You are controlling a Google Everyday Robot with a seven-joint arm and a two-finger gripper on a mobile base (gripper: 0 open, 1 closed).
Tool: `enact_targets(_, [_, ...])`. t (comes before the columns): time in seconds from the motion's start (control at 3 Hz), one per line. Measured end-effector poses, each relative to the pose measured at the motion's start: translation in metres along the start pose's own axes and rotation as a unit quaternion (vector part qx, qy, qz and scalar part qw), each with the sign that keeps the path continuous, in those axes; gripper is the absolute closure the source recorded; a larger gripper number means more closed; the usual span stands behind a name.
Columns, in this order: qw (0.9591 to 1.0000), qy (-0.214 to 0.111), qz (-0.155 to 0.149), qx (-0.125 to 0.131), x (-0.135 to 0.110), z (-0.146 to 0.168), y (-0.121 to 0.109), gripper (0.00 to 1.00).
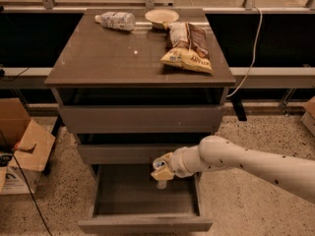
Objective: Place redbull can into bottom drawer
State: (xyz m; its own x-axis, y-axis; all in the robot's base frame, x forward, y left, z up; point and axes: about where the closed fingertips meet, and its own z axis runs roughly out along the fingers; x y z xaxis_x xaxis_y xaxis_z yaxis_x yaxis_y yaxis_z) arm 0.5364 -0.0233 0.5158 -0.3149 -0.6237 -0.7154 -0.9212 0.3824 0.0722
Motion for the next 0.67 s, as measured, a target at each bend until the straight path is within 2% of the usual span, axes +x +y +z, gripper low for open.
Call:
enact_targets(0.33, [1.0000,-0.006,-0.001,-0.003,0.020,0.028,0.000,1.00])
enact_targets(0.67, [0.9995,-0.025,0.009,0.015,0.067,0.070,-0.013,1.00])
